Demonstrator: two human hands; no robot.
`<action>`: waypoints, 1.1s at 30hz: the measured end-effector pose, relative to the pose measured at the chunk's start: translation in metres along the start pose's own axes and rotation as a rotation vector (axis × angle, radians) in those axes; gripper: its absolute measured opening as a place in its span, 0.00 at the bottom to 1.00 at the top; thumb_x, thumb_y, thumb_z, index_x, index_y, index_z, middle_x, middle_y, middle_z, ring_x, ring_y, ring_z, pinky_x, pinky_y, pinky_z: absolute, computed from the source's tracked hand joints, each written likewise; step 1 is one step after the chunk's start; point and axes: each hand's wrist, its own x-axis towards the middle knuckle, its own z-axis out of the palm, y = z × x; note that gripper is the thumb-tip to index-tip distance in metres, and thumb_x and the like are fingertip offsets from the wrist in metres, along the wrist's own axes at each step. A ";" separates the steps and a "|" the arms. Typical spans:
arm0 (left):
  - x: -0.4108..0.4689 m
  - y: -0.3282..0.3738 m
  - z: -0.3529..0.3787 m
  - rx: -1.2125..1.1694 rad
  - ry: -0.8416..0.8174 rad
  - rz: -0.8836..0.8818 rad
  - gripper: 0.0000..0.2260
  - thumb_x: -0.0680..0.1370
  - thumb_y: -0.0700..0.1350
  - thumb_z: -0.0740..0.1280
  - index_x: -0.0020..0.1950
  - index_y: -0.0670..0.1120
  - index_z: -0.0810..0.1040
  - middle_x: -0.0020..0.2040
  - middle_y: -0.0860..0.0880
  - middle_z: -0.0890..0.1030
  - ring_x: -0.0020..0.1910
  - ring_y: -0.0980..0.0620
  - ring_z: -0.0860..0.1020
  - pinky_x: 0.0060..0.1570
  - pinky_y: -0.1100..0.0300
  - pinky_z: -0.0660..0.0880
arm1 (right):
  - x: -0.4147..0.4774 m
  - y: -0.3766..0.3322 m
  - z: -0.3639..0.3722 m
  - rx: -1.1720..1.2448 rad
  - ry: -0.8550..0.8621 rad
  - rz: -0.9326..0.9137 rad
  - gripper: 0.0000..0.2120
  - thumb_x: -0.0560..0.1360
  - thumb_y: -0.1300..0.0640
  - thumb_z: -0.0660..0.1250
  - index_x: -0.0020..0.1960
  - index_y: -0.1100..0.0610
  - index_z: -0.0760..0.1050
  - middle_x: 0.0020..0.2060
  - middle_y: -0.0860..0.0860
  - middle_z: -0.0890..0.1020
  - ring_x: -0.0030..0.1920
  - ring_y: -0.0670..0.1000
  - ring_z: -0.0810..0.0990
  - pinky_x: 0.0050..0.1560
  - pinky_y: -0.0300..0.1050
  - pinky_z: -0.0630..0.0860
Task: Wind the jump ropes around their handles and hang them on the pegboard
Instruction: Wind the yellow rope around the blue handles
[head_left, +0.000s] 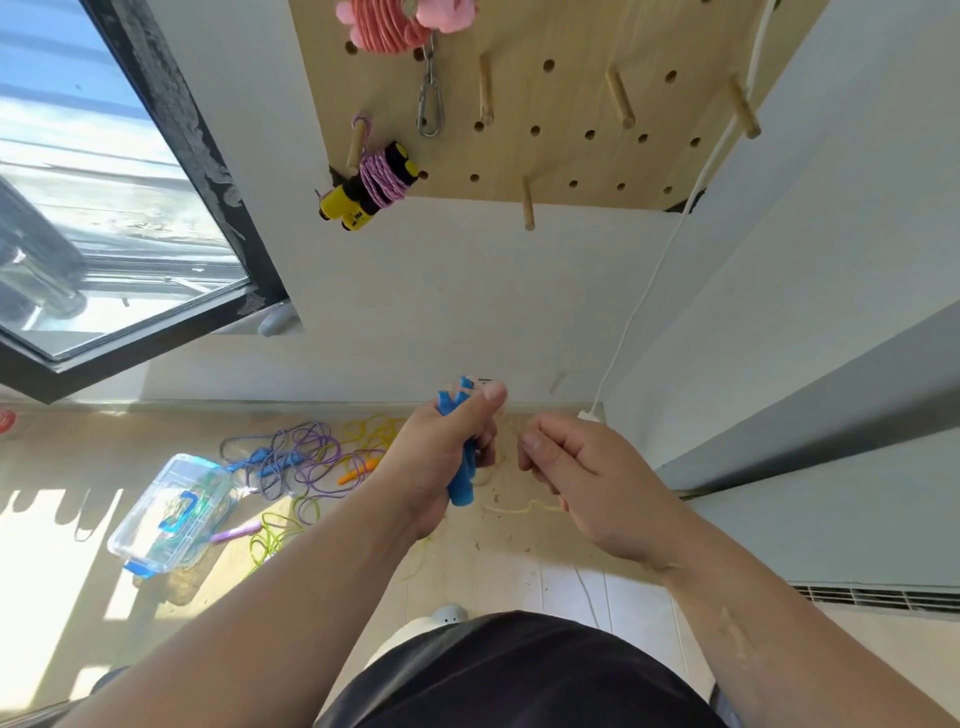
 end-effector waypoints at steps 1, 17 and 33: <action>-0.001 0.000 0.002 -0.032 -0.022 -0.024 0.19 0.66 0.59 0.76 0.28 0.49 0.71 0.32 0.48 0.69 0.32 0.49 0.68 0.42 0.54 0.69 | -0.001 0.000 0.001 -0.018 -0.016 0.009 0.15 0.84 0.51 0.57 0.40 0.48 0.74 0.29 0.40 0.74 0.32 0.41 0.70 0.37 0.36 0.67; -0.003 0.003 0.034 -0.265 0.101 0.072 0.17 0.84 0.48 0.63 0.36 0.46 0.76 0.43 0.46 0.82 0.48 0.48 0.82 0.54 0.51 0.78 | 0.005 0.002 0.018 0.436 0.113 0.302 0.07 0.84 0.47 0.59 0.59 0.47 0.70 0.31 0.44 0.77 0.25 0.43 0.67 0.30 0.38 0.64; -0.008 -0.011 0.025 0.060 0.237 0.219 0.07 0.82 0.48 0.66 0.46 0.51 0.81 0.52 0.48 0.85 0.49 0.51 0.81 0.57 0.49 0.77 | -0.003 0.007 0.018 0.259 0.204 0.173 0.09 0.84 0.50 0.59 0.55 0.45 0.78 0.32 0.43 0.79 0.30 0.40 0.76 0.35 0.37 0.68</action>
